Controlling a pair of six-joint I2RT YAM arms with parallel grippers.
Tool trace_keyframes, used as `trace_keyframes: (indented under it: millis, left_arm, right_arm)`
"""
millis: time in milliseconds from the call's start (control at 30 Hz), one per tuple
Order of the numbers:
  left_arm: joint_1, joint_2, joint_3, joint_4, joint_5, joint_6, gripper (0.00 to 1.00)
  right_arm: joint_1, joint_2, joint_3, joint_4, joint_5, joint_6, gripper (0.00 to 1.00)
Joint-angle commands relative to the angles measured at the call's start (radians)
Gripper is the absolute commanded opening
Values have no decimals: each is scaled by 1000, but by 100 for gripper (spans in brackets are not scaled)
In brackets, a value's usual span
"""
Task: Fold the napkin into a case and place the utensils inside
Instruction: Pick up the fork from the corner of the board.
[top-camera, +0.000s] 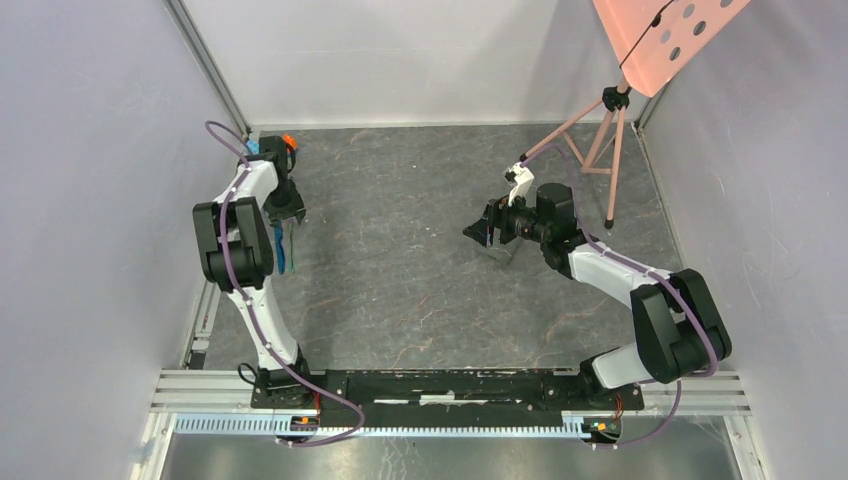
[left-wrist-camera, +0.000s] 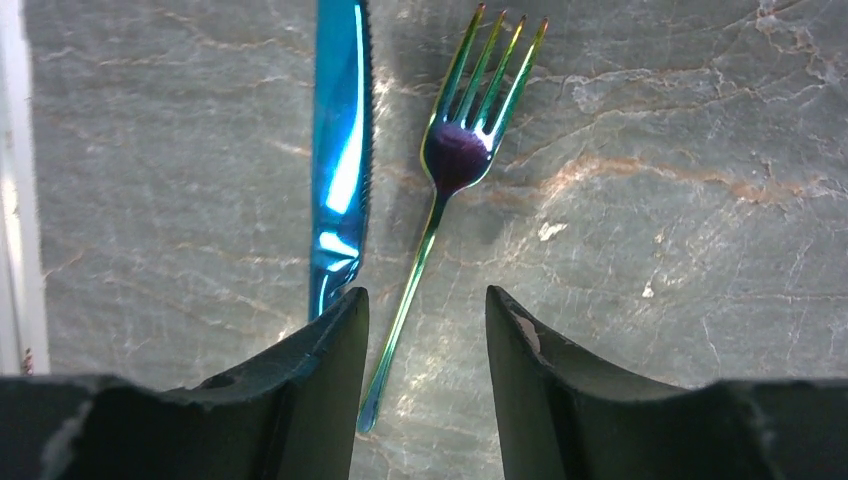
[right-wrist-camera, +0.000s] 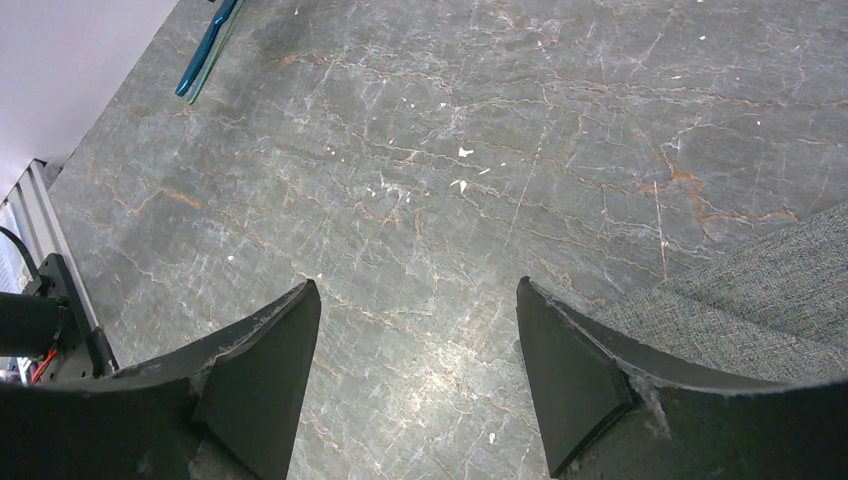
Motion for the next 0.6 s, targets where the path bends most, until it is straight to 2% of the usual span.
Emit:
trace_keyframes:
  millis: [0, 233, 467, 567]
  left_arm:
    - [10, 63, 74, -3, 56, 69, 54]
    - [20, 161, 125, -48, 81, 71, 50]
    - [-31, 130, 54, -63, 132, 8, 9]
    - [-103, 71, -41, -72, 144, -70, 2]
  right_arm:
    - [1, 6, 2, 49, -13, -21, 78]
    - [1, 7, -2, 50, -4, -23, 79]
    - [3, -3, 3, 19, 40, -32, 79]
    - [4, -7, 9, -15, 85, -39, 77]
